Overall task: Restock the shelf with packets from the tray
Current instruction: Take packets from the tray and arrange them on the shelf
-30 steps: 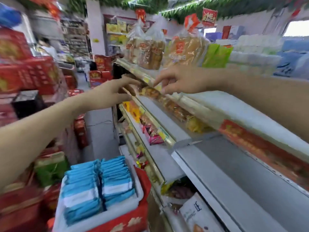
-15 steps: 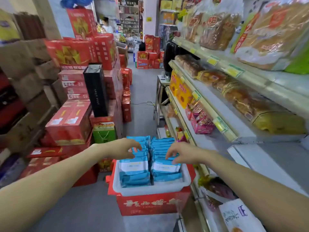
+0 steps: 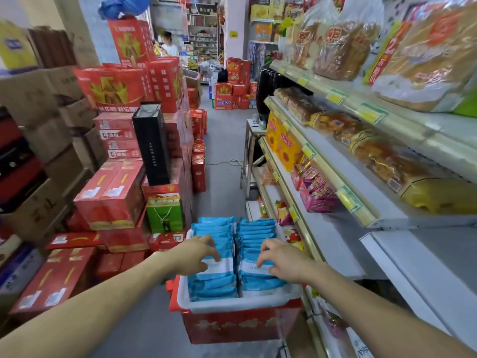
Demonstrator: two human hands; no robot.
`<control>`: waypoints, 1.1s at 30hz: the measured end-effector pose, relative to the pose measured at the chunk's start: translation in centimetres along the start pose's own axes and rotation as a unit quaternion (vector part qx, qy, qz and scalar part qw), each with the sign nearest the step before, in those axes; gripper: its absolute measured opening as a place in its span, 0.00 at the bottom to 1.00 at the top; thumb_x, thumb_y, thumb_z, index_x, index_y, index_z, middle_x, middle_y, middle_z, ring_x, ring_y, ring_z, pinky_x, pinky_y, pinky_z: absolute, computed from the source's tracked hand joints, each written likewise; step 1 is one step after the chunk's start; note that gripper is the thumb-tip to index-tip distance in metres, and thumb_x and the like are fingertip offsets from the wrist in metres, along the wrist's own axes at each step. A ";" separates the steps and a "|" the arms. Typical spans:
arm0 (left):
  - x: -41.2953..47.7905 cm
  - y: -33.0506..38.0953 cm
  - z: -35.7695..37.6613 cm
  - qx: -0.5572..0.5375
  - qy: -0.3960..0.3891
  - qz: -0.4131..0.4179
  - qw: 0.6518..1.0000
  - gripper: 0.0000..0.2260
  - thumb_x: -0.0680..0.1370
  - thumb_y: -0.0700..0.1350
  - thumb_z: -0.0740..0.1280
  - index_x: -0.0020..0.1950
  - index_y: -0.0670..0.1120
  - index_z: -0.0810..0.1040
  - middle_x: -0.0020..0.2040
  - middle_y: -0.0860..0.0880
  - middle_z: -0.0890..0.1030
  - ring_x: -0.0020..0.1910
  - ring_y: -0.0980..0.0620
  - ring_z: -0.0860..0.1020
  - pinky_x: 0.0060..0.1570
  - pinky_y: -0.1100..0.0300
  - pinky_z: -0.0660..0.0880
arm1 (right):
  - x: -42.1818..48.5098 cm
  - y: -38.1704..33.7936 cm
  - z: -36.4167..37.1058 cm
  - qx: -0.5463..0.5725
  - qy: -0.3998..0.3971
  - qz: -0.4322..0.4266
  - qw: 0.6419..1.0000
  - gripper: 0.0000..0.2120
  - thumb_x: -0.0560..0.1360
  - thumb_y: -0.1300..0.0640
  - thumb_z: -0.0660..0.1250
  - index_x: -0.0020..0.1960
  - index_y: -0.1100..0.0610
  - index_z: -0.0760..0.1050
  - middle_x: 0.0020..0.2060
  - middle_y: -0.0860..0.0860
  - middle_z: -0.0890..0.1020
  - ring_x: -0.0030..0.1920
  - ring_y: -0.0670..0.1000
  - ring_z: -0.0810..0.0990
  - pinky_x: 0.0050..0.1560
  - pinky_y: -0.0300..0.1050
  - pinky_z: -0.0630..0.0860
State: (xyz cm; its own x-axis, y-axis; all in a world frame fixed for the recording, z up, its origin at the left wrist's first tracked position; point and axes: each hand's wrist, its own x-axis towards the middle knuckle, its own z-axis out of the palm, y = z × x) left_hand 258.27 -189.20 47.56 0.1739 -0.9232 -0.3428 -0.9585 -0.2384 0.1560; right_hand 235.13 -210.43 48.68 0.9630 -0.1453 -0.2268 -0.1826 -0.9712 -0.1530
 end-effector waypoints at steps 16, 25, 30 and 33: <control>-0.3 1.0 1.0 -0.011 -0.002 0.057 0.998 0.21 0.82 0.36 0.58 0.64 0.59 0.78 0.62 0.54 0.76 0.59 0.50 0.77 0.57 0.55 0.74 | -0.5 -0.6 1.6 -0.103 0.081 -0.050 0.990 0.19 0.73 0.72 0.69 0.58 0.53 0.79 0.53 0.50 0.70 0.52 0.53 0.69 0.48 0.51 0.73; -2.2 0.1 0.2 -0.013 0.029 0.061 0.998 0.18 0.84 0.40 0.60 0.64 0.62 0.78 0.62 0.57 0.77 0.59 0.54 0.78 0.58 0.56 0.76 | -0.6 -1.1 3.6 -0.098 0.050 -0.035 0.993 0.18 0.73 0.71 0.66 0.58 0.55 0.78 0.55 0.53 0.72 0.55 0.57 0.72 0.44 0.51 0.69; -2.9 0.4 -1.7 -0.018 0.049 0.075 0.996 0.17 0.84 0.40 0.61 0.66 0.58 0.80 0.63 0.57 0.78 0.61 0.56 0.76 0.60 0.63 0.71 | -0.6 -1.4 1.5 -0.032 0.006 -0.002 0.999 0.27 0.74 0.75 0.63 0.65 0.51 0.79 0.57 0.50 0.76 0.56 0.54 0.75 0.45 0.51 0.72; -2.9 -0.1 -4.4 -0.023 0.052 0.071 0.996 0.19 0.81 0.40 0.65 0.63 0.63 0.80 0.62 0.62 0.79 0.61 0.58 0.77 0.63 0.60 0.73 | -0.8 -0.7 -1.4 0.041 0.012 0.027 0.999 0.25 0.76 0.74 0.62 0.60 0.48 0.82 0.55 0.44 0.76 0.54 0.49 0.75 0.52 0.49 0.75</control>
State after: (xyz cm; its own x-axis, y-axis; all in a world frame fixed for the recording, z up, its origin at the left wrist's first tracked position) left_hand 258.82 -187.84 52.61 0.0618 -0.9741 -0.2175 -0.9644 -0.1145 0.2384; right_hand 234.74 -209.91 50.33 0.9557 -0.2021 -0.2139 -0.2486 -0.9434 -0.2195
